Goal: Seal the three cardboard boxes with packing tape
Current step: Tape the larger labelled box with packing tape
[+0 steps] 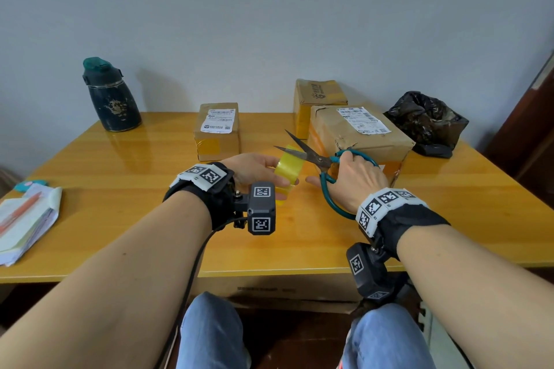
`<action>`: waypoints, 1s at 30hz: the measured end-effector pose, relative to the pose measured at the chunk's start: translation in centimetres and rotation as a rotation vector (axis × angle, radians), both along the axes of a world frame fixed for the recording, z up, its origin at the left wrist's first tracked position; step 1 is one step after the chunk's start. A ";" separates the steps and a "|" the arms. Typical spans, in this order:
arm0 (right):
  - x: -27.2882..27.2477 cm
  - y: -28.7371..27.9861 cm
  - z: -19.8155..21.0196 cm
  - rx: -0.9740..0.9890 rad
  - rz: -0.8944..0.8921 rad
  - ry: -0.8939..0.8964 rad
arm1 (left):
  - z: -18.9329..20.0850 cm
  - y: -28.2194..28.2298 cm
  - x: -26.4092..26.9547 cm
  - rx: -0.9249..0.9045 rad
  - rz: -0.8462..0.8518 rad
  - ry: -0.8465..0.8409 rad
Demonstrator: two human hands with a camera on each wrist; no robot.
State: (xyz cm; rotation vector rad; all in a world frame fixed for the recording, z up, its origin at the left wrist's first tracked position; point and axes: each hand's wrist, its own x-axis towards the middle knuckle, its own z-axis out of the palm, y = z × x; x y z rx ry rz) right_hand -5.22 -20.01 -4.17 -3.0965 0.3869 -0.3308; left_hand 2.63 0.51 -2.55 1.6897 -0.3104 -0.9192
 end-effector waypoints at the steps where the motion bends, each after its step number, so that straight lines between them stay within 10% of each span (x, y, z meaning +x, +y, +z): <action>1: 0.0 0.0 -0.1 -0.006 0.003 -0.004 | 0.0 0.1 0.2 0.016 -0.019 -0.001; 17: -1.1 -1.0 -0.8 0.095 -0.119 0.038 | 0.6 2.5 -0.3 0.185 -0.092 -0.014; 30: 0.6 1.7 -1.9 0.192 -0.068 0.350 | 0.2 1.7 -0.1 0.691 0.201 -0.413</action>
